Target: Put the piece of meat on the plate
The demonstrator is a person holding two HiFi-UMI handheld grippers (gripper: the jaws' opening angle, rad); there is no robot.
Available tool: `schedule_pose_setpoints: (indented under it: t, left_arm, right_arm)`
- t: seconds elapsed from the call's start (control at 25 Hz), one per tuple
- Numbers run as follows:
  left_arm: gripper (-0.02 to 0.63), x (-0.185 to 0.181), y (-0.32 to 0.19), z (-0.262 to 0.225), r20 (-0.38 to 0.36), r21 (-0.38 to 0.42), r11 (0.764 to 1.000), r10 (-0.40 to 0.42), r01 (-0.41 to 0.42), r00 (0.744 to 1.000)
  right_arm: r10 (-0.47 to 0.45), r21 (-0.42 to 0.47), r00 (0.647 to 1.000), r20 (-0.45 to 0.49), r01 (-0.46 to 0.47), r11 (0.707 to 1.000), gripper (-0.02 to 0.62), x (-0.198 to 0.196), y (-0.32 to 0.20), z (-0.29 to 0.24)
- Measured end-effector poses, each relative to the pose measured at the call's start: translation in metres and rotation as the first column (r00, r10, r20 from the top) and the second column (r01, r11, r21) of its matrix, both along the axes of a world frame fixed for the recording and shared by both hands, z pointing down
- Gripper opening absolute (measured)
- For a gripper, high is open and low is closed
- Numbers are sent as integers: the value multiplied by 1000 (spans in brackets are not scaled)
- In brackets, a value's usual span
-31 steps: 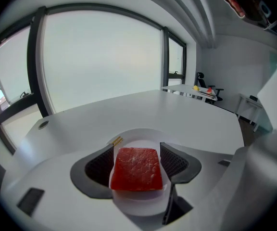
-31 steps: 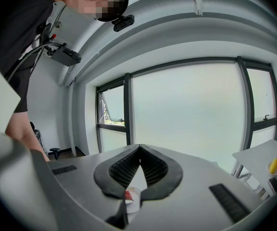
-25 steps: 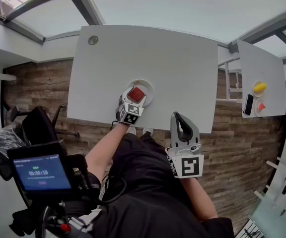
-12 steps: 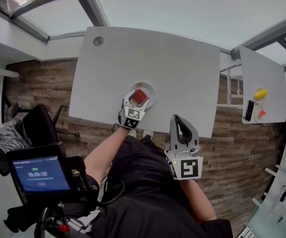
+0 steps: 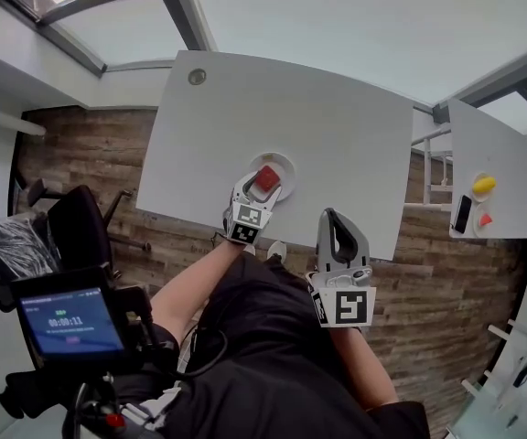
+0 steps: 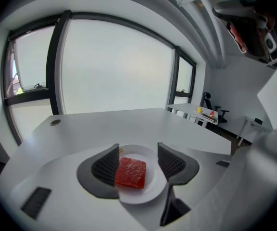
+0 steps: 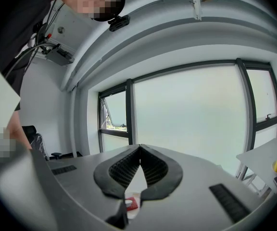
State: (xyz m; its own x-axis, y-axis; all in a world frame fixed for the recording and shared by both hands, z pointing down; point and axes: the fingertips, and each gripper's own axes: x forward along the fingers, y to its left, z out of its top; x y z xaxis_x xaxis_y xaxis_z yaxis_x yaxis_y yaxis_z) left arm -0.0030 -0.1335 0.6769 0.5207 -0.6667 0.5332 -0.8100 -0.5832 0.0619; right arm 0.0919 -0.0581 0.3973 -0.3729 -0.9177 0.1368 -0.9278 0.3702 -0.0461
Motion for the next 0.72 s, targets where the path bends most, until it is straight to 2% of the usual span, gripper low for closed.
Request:
schedule_pose_setpoints:
  t: [0.12,0.32,0.44,0.6,0.72]
  left_arm:
    - [95,-8,-1,-33,6,66,997,-39,38,999]
    - [74,-36,19,-91,-12,134,989,-67,68,998]
    - [54,-35,19,-109,-27,154,985,-69,73,997]
    - [6,-28,16,-128,-95,164,981,-90,105,991]
    - [6,-25,17,-139,-147,174,976,-105,130,984]
  right_arm:
    - [-4,7,1000,20,4,1000,5,-1,-2,-3]
    - [-19,41,999,30,17,999,5,-27,23,-21]
    - [-13,40,999,31,12,999,5,-23,23,-21]
    - [-8,42,1000,20,7,999,5,-12,14,-17]
    - [-11,33,1000,19,10,999,5,-9,9,-9]
